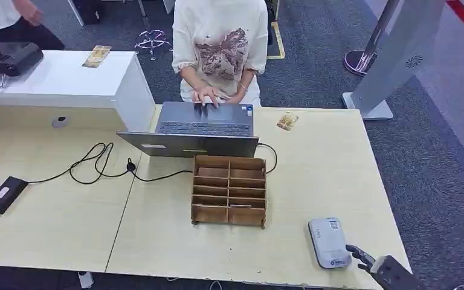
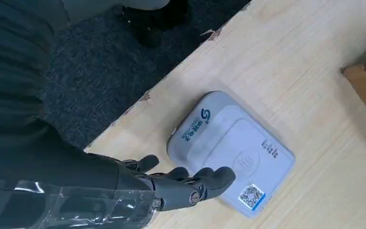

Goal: Pass the card to the sensor for recognition and then transmit it.

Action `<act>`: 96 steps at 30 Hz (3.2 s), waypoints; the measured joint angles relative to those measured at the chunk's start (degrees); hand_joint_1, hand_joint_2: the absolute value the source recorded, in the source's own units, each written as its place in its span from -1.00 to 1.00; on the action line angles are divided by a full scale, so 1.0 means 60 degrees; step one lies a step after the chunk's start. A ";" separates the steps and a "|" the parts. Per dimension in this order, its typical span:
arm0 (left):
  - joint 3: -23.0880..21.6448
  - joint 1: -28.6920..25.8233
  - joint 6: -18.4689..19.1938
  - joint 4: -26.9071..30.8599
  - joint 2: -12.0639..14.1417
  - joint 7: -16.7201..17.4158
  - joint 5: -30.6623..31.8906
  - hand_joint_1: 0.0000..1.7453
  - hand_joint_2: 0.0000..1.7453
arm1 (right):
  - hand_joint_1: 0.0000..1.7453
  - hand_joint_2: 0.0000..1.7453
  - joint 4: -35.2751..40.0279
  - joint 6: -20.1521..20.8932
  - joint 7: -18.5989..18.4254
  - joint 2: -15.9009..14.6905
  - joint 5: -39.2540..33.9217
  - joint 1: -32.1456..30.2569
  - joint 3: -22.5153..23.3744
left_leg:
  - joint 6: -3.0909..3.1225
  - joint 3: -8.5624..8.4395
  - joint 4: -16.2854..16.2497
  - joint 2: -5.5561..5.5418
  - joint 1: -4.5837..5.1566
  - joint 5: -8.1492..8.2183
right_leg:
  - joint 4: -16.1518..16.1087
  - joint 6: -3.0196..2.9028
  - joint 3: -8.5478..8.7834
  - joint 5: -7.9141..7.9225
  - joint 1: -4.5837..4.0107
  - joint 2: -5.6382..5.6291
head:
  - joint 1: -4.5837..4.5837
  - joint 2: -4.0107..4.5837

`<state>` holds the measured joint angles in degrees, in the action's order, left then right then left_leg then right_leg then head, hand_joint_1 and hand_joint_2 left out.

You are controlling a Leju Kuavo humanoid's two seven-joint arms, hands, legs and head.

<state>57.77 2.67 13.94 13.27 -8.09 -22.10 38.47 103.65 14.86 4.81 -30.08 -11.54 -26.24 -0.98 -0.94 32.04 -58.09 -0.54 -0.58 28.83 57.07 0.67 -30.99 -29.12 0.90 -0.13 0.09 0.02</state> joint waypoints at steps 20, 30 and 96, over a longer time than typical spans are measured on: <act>0.0157 0.0057 -0.0011 0.0000 -0.0058 0.0000 0.0095 -1.00 -1.00 | -1.00 1.00 0.0394 -0.1241 0.0371 -0.0500 0.1049 -0.0103 -0.0317 | 0.0001 -0.0001 0.0001 0.0010 -0.0003 0.0002 | 0.0000 0.0002 0.0001 -0.0002 -0.0006 -0.0013 | -0.0007 -0.0004; 0.0259 0.0087 -0.0036 0.0000 -0.0135 -0.0022 0.0240 -1.00 -1.00 | -1.00 1.00 0.0124 -0.1223 0.1348 0.1509 0.2492 0.1841 -0.0145 | -0.0002 -0.0021 0.0004 0.0039 -0.0004 0.0000 | 0.0008 -0.0002 0.0012 0.0000 -0.0006 -0.0031 | -0.0007 0.0000; 0.0219 0.0250 -0.0321 0.0000 -0.0175 0.0900 0.1872 -1.00 -1.00 | -1.00 1.00 -0.4831 -0.4739 -0.0842 0.2856 0.8769 1.0131 -0.1774 | -0.0018 -0.0046 -0.0017 -0.0019 -0.0005 -0.0030 | 0.0049 -0.0017 -0.0016 0.0018 -0.0008 0.0019 | -0.0007 0.0000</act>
<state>59.08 4.17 12.02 13.27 -9.14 -16.70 49.70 74.66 -13.57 -0.24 -12.94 41.07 34.54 -11.63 -1.04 31.76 -58.19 -0.65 -0.61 28.65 57.36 0.56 -31.08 -29.02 0.85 -0.02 0.04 0.02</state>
